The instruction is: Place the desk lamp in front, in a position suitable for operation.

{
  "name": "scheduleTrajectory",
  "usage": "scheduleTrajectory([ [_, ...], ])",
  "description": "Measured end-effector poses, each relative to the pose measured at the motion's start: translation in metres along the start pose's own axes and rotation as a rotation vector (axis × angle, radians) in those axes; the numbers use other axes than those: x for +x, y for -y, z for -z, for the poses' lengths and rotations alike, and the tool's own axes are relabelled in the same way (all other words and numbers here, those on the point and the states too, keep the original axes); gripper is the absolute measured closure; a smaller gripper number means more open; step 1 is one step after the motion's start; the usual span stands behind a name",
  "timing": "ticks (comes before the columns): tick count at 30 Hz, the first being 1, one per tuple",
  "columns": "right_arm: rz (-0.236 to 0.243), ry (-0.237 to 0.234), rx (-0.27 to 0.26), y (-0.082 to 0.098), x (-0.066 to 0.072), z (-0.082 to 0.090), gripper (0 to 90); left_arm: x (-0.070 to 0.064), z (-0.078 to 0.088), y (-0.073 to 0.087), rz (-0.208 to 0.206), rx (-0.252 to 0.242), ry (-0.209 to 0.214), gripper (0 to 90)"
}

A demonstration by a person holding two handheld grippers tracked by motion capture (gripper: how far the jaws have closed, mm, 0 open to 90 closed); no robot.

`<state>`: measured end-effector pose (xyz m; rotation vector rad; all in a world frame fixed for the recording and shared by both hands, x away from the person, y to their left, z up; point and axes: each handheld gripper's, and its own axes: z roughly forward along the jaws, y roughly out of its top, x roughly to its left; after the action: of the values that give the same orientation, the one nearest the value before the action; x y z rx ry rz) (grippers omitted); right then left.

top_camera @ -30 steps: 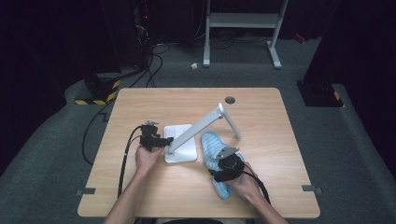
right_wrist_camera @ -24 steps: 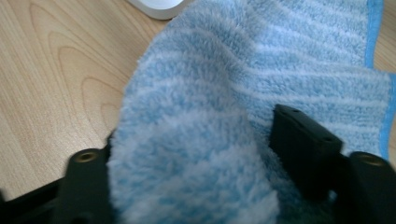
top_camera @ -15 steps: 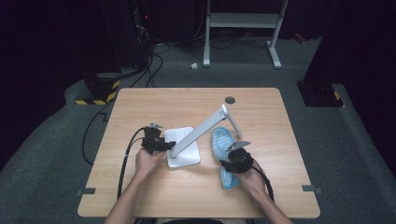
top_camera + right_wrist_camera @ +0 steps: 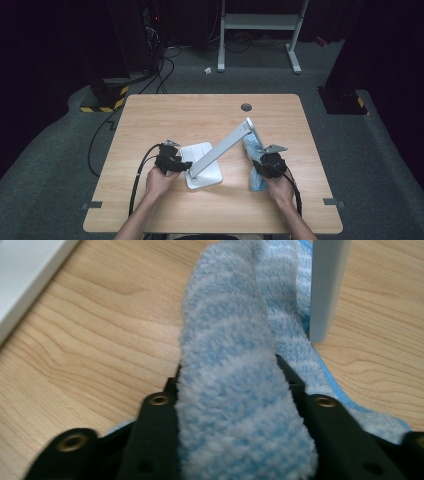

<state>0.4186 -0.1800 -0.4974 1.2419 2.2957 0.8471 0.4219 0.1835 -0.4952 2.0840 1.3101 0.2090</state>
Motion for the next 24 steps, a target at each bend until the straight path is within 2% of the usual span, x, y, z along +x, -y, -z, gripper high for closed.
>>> scheduleTrajectory([
  [1,0.012,0.012,0.0,0.001,0.001,0.0,57.7,0.001,0.001,-0.001,0.007,-0.02,-0.034,39.2],
  [2,0.012,0.012,0.0,0.001,0.001,0.0,57.7,0.001,0.001,-0.001,0.007,-0.02,-0.034,35.2],
  [3,0.025,0.032,-0.003,0.001,0.002,0.001,48.3,0.002,0.002,-0.003,0.019,-0.034,-0.039,35.2],
  [6,0.018,0.044,-0.004,0.0,0.001,0.003,35.8,0.003,0.001,-0.011,0.035,-0.052,-0.055,27.7],
  [9,-0.004,0.027,0.036,0.001,-0.003,-0.003,31.5,0.001,-0.008,-0.02,0.034,-0.037,-0.083,24.0],
  [10,-0.015,0.021,0.047,0.002,-0.003,-0.005,34.6,0.0,-0.011,-0.022,0.038,-0.033,-0.09,23.4],
  [12,-0.024,0.009,0.045,0.002,-0.005,-0.008,49.8,-0.001,-0.018,-0.024,0.04,-0.023,-0.1,22.8],
  [13,-0.027,0.01,0.036,0.001,-0.005,-0.007,56.9,-0.001,-0.021,-0.024,0.035,-0.014,-0.121,21.8],
  [15,-0.042,0.012,0.02,0.0,-0.007,-0.006,65.0,-0.001,-0.026,-0.023,0.038,0.002,-0.121,18.3],
  [18,-0.082,0.011,-0.01,0.0,-0.011,-0.005,69.3,0.0,-0.026,-0.023,0.05,0.005,-0.113,17.4],
  [22,-0.139,0.008,-0.095,-0.003,-0.016,0.007,71.2,-0.003,-0.026,-0.023,0.027,0.002,-0.135,17.4],
  [24,-0.146,0.01,-0.125,-0.005,-0.015,0.014,71.6,-0.004,-0.025,-0.023,0.025,0.005,-0.135,17.3],
])
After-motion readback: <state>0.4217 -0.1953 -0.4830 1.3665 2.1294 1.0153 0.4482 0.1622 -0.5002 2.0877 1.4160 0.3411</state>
